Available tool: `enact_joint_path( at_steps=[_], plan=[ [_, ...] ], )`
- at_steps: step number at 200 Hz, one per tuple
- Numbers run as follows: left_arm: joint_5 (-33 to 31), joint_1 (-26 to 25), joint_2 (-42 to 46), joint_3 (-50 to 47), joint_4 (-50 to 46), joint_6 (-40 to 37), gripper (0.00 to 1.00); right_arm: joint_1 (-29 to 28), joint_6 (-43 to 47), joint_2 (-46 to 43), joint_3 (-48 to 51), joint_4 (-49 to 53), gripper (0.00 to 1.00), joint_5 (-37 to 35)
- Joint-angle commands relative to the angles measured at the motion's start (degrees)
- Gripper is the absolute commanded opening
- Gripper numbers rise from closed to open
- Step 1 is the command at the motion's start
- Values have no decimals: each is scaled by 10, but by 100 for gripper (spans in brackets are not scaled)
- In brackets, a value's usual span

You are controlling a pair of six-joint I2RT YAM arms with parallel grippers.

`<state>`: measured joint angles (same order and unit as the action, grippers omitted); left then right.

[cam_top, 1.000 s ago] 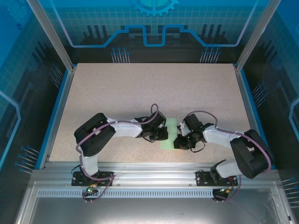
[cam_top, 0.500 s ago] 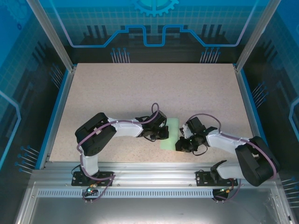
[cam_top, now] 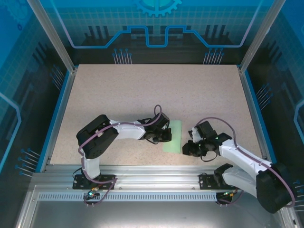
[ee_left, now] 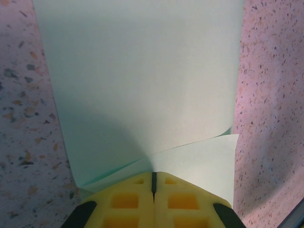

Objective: Fold a paper plane with a square sheet of paper (pick it up from the middle)
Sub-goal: Fold the triangle a second time at the center of the table.

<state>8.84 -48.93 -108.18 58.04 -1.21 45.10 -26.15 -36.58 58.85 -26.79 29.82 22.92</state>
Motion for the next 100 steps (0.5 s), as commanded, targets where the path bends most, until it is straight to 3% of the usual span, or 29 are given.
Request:
enact_joint_path(
  at_steps=[1,49,100],
  plan=[
    [-17,-1,-32,-11,-33,8,3,5,-11,30,-47,-20,20,27],
    [-9,-1,-38,-3,-33,11,3,-32,-10,180,-98,-83,16,37],
    [-7,-2,-39,-3,-34,10,3,-40,-10,255,-117,-120,16,41]
  ],
)
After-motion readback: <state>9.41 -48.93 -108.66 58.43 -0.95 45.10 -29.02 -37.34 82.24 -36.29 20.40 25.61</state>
